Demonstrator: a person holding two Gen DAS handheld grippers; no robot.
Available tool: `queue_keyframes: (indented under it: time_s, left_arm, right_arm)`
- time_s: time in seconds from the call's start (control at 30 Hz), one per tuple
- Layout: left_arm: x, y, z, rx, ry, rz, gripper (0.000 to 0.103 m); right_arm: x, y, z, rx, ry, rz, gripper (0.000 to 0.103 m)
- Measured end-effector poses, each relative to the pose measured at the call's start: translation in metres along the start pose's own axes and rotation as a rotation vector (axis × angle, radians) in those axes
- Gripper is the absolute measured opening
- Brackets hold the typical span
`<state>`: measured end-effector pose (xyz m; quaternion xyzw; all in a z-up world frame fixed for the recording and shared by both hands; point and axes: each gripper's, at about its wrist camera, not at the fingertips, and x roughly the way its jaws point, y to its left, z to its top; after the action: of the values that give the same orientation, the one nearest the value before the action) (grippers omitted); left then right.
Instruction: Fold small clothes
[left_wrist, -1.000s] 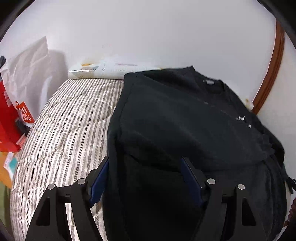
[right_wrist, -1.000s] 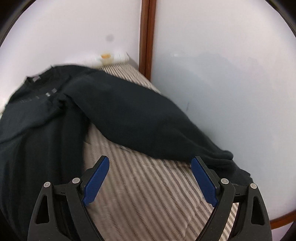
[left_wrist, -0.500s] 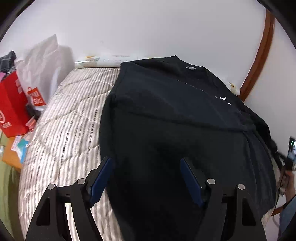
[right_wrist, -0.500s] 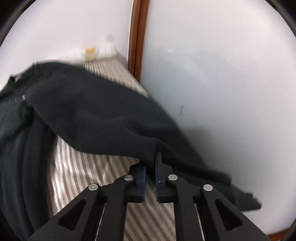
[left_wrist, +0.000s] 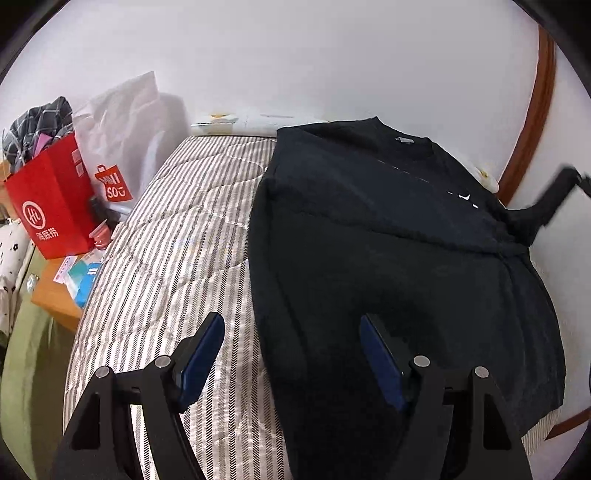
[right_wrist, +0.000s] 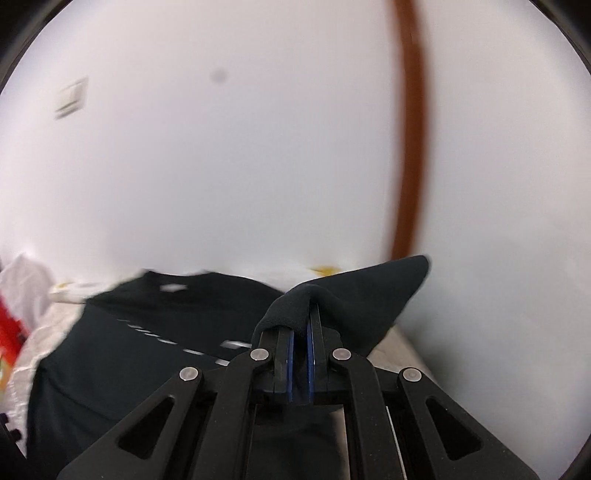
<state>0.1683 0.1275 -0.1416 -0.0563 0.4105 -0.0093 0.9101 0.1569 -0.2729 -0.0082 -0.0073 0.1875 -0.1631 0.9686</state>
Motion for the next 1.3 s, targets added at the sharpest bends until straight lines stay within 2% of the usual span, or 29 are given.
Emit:
queue_keyframes:
  time_s: [0.1,0.17,0.3,0.37,0.4,0.47,0.53,0.6,0.7,0.8,0.87,0.97,1.07,1.13,1.2,1.27,1.3]
  left_arm:
    - [0.000,0.000,0.001,-0.005,-0.001,-0.001,0.073]
    - [0.001,0.000,0.002,-0.006,0.000,-0.003,0.073]
    - [0.004,0.000,0.004,-0.003,0.008,-0.009,0.073]
    - [0.005,0.000,0.004,0.002,0.010,-0.013,0.073]
    - [0.005,0.000,0.004,0.003,0.010,-0.015,0.073]
    - [0.008,0.001,0.004,0.000,0.014,-0.023,0.073]
    - [0.009,0.001,0.003,-0.006,0.019,-0.039,0.073]
    - [0.010,0.001,0.003,-0.012,0.016,-0.055,0.073]
    - [0.008,0.003,0.004,-0.022,0.005,-0.069,0.073]
    - [0.007,0.007,0.005,-0.039,-0.005,-0.077,0.073]
    - [0.009,0.010,0.006,-0.046,-0.004,-0.072,0.074]
    - [0.015,0.013,0.003,-0.043,0.015,-0.042,0.074]
    - [0.019,0.016,0.000,-0.047,0.039,-0.035,0.074]
    - [0.018,0.018,-0.001,-0.047,0.041,-0.033,0.074]
    - [0.018,0.020,-0.002,-0.047,0.041,-0.028,0.074]
    - [0.016,0.022,-0.002,-0.050,0.036,-0.033,0.074]
    - [0.014,0.024,-0.002,-0.052,0.032,-0.037,0.074]
  right_arm:
    - [0.015,0.070,-0.003,-0.106,0.004,0.071,0.007]
    - [0.035,0.111,-0.018,-0.176,0.029,0.101,0.007]
    - [0.096,0.156,-0.056,-0.213,0.173,0.088,0.010]
    - [0.121,0.156,-0.072,-0.180,0.280,0.098,0.016]
    - [0.118,0.149,-0.081,-0.159,0.321,0.126,0.029]
    - [0.118,0.143,-0.092,-0.129,0.396,0.196,0.046]
    - [0.102,0.133,-0.096,-0.137,0.374,0.236,0.055]
    - [0.069,0.114,-0.095,-0.155,0.284,0.239,0.068]
    - [0.035,0.068,-0.088,-0.122,0.178,0.184,0.073]
    - [0.047,0.025,-0.085,-0.067,0.210,0.092,0.073]
    - [0.069,-0.002,-0.087,0.001,0.265,0.048,0.073]
    - [0.108,-0.035,-0.094,0.144,0.344,0.085,0.073]
    - [0.142,-0.047,-0.100,0.244,0.412,0.136,0.072]
    - [0.160,-0.043,-0.102,0.279,0.434,0.162,0.064]
    - [0.161,-0.027,-0.099,0.253,0.409,0.141,0.024]
    - [0.144,-0.018,-0.088,0.223,0.357,0.164,0.015]
    - [0.132,-0.012,-0.082,0.220,0.317,0.187,0.014]
